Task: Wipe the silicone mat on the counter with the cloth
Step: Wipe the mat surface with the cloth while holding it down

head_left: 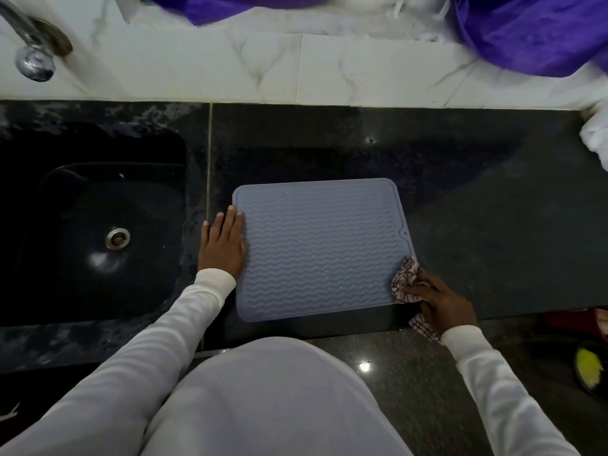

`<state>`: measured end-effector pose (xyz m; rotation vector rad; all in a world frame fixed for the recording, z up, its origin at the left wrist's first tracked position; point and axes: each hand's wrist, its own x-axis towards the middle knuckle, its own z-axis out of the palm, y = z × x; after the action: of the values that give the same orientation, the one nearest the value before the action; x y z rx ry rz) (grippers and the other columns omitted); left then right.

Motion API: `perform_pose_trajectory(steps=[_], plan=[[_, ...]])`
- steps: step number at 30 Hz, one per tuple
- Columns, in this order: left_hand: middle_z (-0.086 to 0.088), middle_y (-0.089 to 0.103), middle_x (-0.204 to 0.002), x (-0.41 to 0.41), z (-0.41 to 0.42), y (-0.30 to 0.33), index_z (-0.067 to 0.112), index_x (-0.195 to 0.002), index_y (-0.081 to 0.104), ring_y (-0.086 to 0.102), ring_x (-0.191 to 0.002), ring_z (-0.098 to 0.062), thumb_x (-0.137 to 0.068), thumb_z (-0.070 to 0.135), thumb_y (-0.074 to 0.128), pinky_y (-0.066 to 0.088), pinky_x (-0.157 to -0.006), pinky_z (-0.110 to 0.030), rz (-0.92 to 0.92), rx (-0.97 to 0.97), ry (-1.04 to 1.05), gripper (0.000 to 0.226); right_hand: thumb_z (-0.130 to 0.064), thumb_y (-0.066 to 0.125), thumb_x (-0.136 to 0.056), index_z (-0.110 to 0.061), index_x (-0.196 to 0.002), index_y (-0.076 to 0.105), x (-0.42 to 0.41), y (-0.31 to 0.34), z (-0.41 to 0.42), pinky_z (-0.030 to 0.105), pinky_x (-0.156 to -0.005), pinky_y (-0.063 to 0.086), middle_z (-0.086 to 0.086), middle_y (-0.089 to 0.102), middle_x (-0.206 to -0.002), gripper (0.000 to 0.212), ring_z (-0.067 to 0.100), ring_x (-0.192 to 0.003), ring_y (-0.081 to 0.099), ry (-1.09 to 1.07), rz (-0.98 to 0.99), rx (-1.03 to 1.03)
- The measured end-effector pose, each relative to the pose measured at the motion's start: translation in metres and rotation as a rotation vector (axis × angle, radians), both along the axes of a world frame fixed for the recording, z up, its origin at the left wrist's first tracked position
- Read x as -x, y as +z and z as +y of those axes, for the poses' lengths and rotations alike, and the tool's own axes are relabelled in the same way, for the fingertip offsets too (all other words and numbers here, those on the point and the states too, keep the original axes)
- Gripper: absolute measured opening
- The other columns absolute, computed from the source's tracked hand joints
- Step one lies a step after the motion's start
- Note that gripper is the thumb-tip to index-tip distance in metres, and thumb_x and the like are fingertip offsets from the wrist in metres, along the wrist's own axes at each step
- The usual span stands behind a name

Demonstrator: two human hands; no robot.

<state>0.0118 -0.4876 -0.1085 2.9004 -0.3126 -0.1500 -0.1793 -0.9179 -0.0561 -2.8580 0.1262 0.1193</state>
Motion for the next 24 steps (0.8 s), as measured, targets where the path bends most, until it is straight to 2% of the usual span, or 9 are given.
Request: perform_pose_trajectory(steps=[4,6,9,12,14,16,19,22,24], plan=[[-0.007,0.019,-0.16,0.0,0.001,0.0,0.015,-0.152,0.022,0.022,-0.145,-0.031,-0.1,0.025,0.034,0.011,-0.119,-0.052,0.008,0.009,-0.004,0.055,0.005,0.078,-0.064,-0.032,-0.105,0.074,0.004,0.003,0.005,0.038,-0.073,0.056,0.004,0.06,-0.13,0.055,0.029,-0.098,0.068,-0.07,0.037,-0.008],[-0.007,0.02,-0.159,0.0,0.002,0.001,0.016,-0.152,0.022,0.022,-0.145,-0.031,-0.099,0.03,0.024,0.011,-0.119,-0.051,0.009,0.008,-0.009,0.055,0.001,0.076,-0.07,-0.033,-0.11,0.072,0.007,0.005,0.009,0.039,-0.076,0.056,0.002,0.058,-0.132,0.052,0.03,-0.101,0.066,-0.108,0.068,-0.015],[-0.007,0.02,-0.159,0.0,0.001,0.004,0.016,-0.152,0.022,0.022,-0.145,-0.031,-0.095,0.036,0.014,0.01,-0.119,-0.051,0.013,0.001,-0.014,0.061,-0.001,0.075,-0.071,-0.031,-0.112,0.07,0.013,0.005,0.015,0.038,-0.07,0.056,0.004,0.058,-0.128,0.051,0.032,-0.095,0.066,-0.14,0.068,-0.005],[-0.007,0.021,-0.159,0.0,0.001,0.007,0.016,-0.152,0.023,0.023,-0.145,-0.031,-0.094,0.036,0.012,0.011,-0.119,-0.05,0.021,-0.013,-0.013,0.062,-0.002,0.074,-0.074,-0.03,-0.113,0.069,0.017,0.009,0.023,0.038,-0.067,0.056,0.005,0.058,-0.124,0.048,0.032,-0.09,0.066,-0.155,0.077,-0.003],[-0.007,0.023,-0.159,0.001,0.001,0.01,0.015,-0.152,0.025,0.025,-0.144,-0.031,-0.095,0.034,0.017,0.012,-0.118,-0.051,0.035,-0.019,-0.011,0.06,-0.005,0.071,-0.078,-0.028,-0.113,0.07,0.015,0.017,0.033,0.038,-0.071,0.055,0.004,0.058,-0.123,0.042,0.031,-0.092,0.065,-0.181,0.073,-0.023],[-0.007,0.027,-0.157,0.001,0.002,0.014,0.015,-0.15,0.029,0.029,-0.142,-0.031,-0.095,0.033,0.02,0.014,-0.118,-0.051,0.042,-0.03,-0.005,0.059,-0.004,0.069,-0.082,-0.027,-0.109,0.071,0.011,0.027,0.045,0.032,-0.077,0.05,-0.001,0.06,-0.117,0.036,0.024,-0.095,0.063,-0.239,0.041,-0.114],[-0.008,0.032,-0.155,-0.002,0.002,0.022,0.014,-0.148,0.034,0.035,-0.139,-0.032,-0.091,0.036,0.018,0.015,-0.117,-0.05,0.065,-0.04,-0.024,0.063,0.006,0.068,-0.079,-0.027,-0.102,0.073,-0.002,0.039,0.067,0.023,-0.078,0.048,-0.008,0.062,-0.105,0.04,0.014,-0.092,0.063,-0.26,-0.082,-0.306],[-0.009,0.038,-0.152,-0.007,0.003,0.03,0.013,-0.144,0.041,0.041,-0.134,-0.033,-0.087,0.038,0.02,0.019,-0.117,-0.05,0.089,-0.033,-0.04,0.066,0.014,0.065,-0.079,-0.021,-0.096,0.074,-0.033,0.05,0.097,0.011,-0.083,0.046,-0.003,0.068,-0.097,0.04,-0.002,-0.093,0.063,-0.219,-0.177,-0.541],[-0.008,0.04,-0.151,-0.012,0.005,0.037,0.013,-0.142,0.043,0.043,-0.13,-0.034,-0.086,0.036,0.029,0.021,-0.116,-0.049,0.096,-0.021,-0.053,0.062,0.013,0.062,-0.081,-0.022,-0.097,0.073,-0.063,0.053,0.121,0.014,-0.089,0.046,-0.003,0.07,-0.099,0.04,-0.007,-0.096,0.062,-0.215,-0.15,-0.658]])
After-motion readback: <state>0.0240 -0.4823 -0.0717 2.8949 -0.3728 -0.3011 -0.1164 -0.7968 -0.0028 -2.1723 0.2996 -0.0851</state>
